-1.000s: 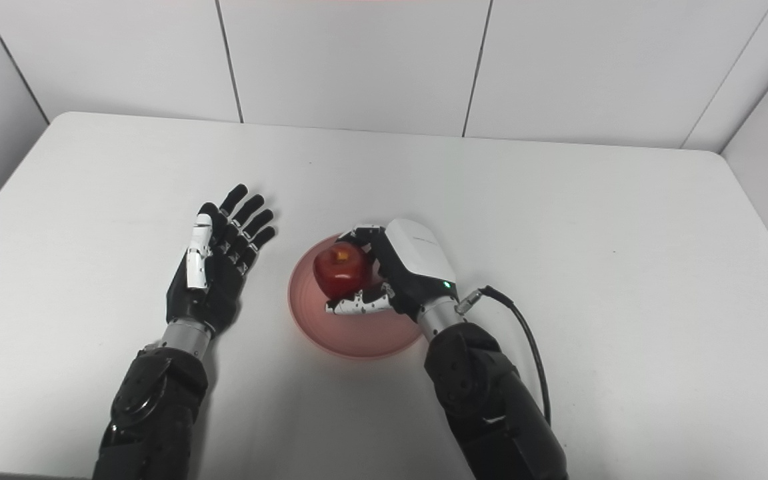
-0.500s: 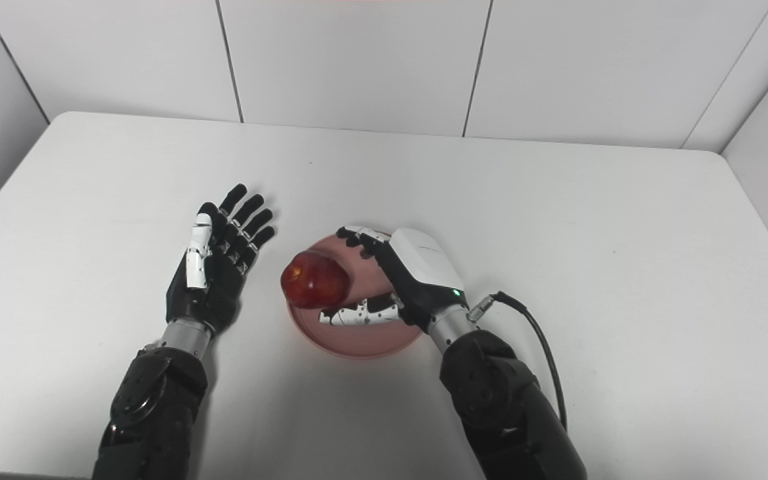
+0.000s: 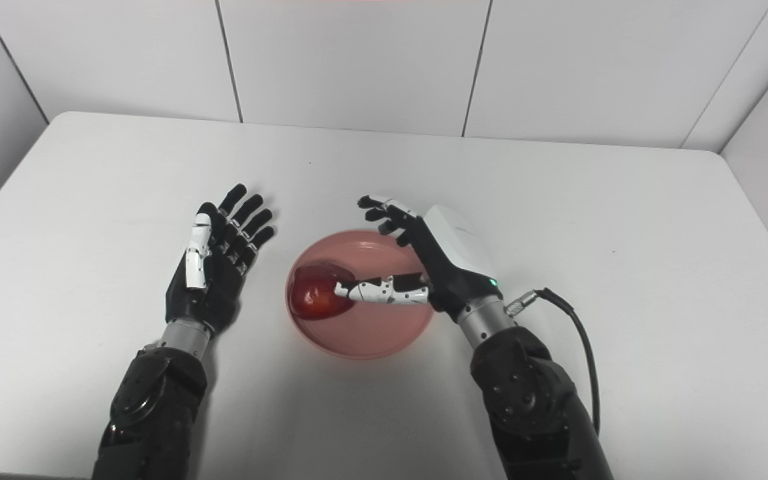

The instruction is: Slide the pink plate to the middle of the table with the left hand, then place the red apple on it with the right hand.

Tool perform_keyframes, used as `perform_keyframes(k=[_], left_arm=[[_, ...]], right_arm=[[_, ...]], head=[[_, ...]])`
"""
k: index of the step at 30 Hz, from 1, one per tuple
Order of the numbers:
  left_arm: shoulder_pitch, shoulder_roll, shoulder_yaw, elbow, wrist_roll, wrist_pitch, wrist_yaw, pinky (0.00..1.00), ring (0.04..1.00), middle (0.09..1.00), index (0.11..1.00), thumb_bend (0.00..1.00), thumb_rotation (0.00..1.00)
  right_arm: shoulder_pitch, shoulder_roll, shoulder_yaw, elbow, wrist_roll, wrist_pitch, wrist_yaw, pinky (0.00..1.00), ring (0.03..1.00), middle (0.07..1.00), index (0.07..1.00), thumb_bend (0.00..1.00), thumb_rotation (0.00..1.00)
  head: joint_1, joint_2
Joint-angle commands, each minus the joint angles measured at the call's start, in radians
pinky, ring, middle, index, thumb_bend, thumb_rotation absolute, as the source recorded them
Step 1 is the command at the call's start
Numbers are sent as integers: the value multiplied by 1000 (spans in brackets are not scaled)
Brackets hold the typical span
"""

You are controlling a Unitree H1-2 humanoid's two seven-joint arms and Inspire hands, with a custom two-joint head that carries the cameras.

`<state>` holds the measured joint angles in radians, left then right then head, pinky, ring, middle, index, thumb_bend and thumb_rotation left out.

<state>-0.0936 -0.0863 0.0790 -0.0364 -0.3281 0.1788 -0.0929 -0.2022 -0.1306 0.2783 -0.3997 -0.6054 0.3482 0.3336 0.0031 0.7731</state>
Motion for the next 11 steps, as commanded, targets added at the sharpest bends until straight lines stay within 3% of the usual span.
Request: perform_keyframes(k=[1,11], left_arm=[[-9,0,3,-1,0,15,13,895,884,894,886,420,1000],[-8,7,3,2,-2,17,7,894,884,895,885,423,1000]], right_arm=[[-36,9,-39,-61,24,2,-30,693,772,796,808,1000,520],[-27,14,-175,-56,114,-41,-144,696,760,778,803,1000,583]], head=[[0,1],[-11,-2]])
